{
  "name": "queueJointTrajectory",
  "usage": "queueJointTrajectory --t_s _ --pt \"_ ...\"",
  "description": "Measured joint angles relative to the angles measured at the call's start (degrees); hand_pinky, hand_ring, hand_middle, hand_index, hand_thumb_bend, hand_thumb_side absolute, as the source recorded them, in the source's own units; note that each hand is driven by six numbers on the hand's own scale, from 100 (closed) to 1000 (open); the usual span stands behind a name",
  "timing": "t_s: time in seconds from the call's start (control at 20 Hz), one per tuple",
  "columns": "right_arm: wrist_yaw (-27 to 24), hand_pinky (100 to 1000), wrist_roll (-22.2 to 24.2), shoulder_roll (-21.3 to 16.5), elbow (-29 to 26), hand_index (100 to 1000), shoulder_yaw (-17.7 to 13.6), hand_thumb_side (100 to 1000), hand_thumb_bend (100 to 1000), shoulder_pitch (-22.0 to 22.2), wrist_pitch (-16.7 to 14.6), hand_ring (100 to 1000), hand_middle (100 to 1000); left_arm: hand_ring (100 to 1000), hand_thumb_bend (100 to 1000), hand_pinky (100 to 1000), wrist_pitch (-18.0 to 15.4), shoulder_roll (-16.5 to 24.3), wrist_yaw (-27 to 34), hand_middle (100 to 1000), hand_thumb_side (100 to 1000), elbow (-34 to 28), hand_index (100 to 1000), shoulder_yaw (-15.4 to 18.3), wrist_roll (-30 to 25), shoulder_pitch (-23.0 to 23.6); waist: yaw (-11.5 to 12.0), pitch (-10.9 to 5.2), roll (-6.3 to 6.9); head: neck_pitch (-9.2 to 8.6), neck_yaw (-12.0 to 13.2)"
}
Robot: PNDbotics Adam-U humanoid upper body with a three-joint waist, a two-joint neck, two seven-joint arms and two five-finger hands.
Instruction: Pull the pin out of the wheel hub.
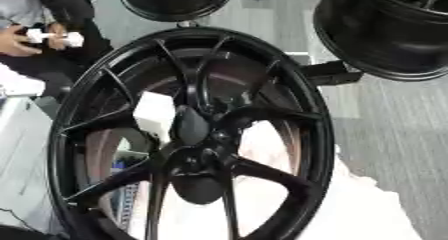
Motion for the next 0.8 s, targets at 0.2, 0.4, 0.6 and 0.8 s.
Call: queueJointTrajectory --t_s 0.2,0.4,0.6,0.8 --pt "-0.09 635 0.02 0.0 0.0 652 0.3 470 100 -0.38 0.02 681 599 695 491 776 2.95 -0.89 -0.79 683 362 0.0 837 -3.37 -1.8 -2.29 -0.05 0.39 0.2 -0.24 -0.16" --pt "-0.27 634 0.03 0.04 0.0 652 0.35 470 100 -0.46 0.03 680 599 700 499 777 6.09 -1.97 -1.49 688 376 0.0 836 -6.26 -3.35 -4.43 -0.04 0.91 0.21 -0.4 -0.19" --pt "-0.36 633 0.03 0.37 0.0 651 0.49 470 100 -0.91 0.03 680 599 714 516 785 8.68 -3.44 -2.22 709 376 0.0 844 -8.65 -5.02 -6.43 -0.04 1.46 0.2 -0.4 -0.19" --pt "-0.71 632 0.03 1.0 0.01 651 0.68 470 100 -0.95 0.03 680 600 727 523 796 11.56 -4.95 -3.52 729 356 0.0 848 -10.34 -5.69 -8.04 -0.03 2.12 0.08 -0.4 -0.16"
